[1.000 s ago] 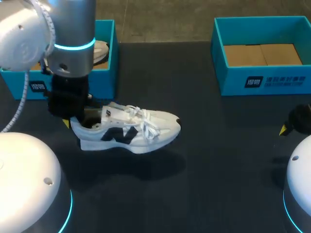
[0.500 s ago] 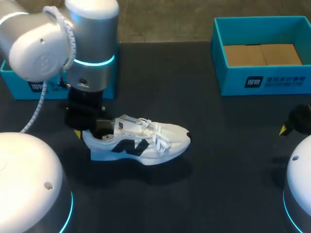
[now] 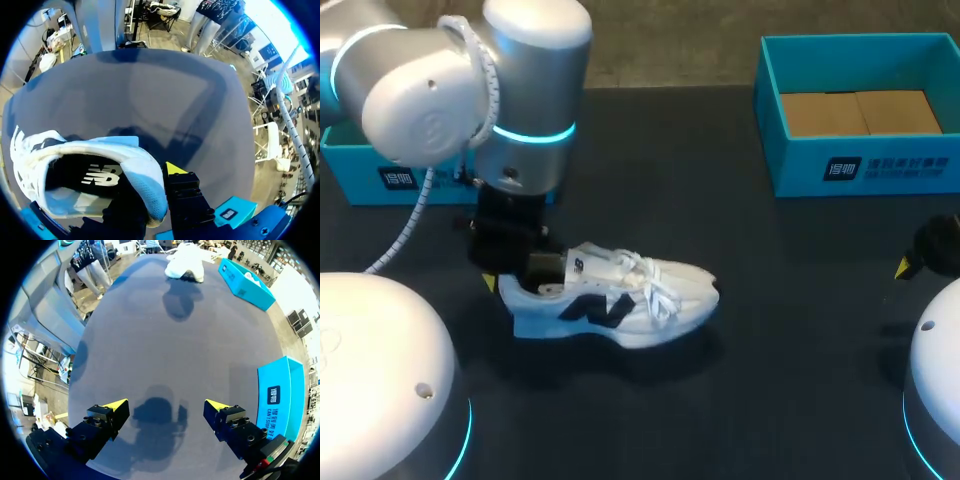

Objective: Take the shoe out of the shoebox, open the shoe tongue, remove and reinsert the insole, then place the shoe into the shoebox

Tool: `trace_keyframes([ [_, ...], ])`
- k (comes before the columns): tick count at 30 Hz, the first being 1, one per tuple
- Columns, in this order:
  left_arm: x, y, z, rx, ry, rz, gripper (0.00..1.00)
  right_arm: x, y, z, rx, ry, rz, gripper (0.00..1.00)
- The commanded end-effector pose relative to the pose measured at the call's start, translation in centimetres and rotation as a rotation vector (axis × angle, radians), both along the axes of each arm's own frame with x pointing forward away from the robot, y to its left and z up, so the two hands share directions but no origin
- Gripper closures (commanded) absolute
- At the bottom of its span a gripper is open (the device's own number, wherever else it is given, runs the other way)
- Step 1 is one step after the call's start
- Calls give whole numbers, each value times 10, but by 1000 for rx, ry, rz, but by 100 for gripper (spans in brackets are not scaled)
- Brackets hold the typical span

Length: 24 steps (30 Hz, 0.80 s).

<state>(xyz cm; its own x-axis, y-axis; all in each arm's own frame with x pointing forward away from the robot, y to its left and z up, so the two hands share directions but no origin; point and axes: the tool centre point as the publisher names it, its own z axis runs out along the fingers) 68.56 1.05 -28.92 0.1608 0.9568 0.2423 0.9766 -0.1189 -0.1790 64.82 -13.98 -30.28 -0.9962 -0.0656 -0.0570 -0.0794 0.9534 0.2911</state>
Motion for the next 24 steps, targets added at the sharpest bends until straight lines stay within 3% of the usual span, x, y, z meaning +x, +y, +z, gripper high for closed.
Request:
trace_keyframes([
  [1, -10, -27, -26, 57, 8, 10, 100, -1, 1, -1, -4, -2, -2, 0],
  [8, -17, -39, -42, 73, -1, 79, 100, -1, 1, -1, -4, -2, -2, 0],
  [15, -20, -49, -55, 52, 45, 37, 100, -1, 1, -1, -4, -2, -2, 0],
  [24, -24, -62, -70, 58, -18, 64, 100, -1, 1, -1, -4, -2, -2, 0],
])
